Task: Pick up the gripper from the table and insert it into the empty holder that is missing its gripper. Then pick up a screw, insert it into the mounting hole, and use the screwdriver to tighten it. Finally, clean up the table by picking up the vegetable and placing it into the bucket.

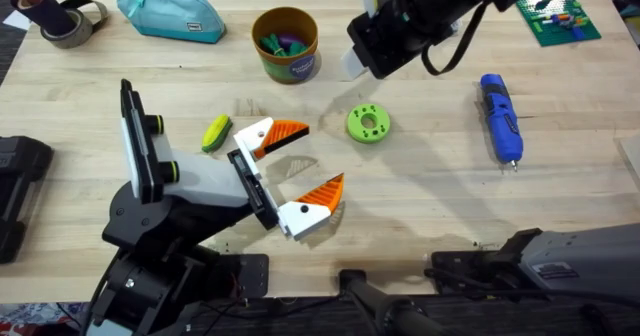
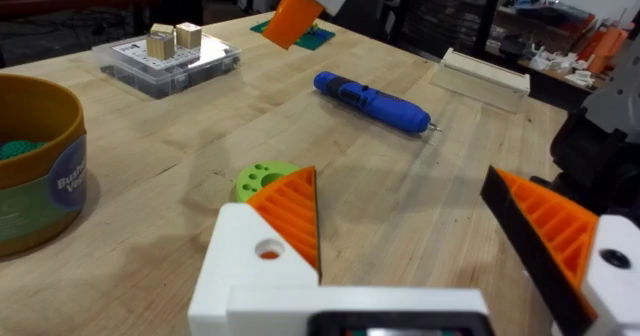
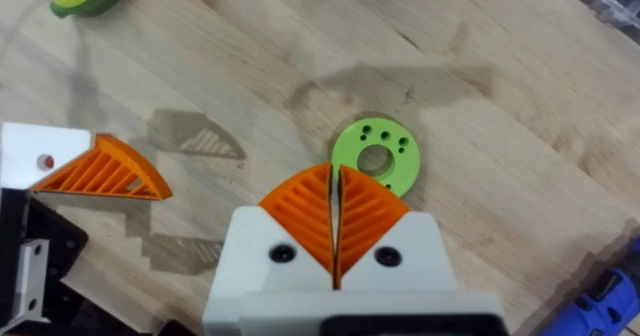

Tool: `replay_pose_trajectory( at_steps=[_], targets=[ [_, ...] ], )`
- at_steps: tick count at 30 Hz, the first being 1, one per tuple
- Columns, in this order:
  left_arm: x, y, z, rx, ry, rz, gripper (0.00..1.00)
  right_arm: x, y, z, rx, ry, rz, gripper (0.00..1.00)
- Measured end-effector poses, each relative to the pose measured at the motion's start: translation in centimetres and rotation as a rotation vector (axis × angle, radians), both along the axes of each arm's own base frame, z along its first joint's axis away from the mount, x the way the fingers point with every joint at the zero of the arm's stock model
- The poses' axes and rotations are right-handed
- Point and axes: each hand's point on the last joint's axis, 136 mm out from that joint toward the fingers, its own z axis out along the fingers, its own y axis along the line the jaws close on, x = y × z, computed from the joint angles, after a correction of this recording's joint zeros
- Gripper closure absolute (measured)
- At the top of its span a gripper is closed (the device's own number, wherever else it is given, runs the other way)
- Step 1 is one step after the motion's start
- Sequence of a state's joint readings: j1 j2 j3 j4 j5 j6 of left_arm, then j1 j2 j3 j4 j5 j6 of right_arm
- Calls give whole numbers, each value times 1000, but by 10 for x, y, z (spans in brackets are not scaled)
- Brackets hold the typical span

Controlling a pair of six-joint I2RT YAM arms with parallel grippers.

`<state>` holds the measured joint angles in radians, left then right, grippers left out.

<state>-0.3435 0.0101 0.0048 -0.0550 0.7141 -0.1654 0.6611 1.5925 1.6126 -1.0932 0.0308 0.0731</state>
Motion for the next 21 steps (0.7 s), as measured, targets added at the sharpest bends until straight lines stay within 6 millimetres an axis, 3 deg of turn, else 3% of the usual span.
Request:
replay_pose_trajectory(
  at_steps=[21],
  targets=[
    [0,0,0,0,1,0,6,-21,-10,-9,-33,102,9,996]
  ],
)
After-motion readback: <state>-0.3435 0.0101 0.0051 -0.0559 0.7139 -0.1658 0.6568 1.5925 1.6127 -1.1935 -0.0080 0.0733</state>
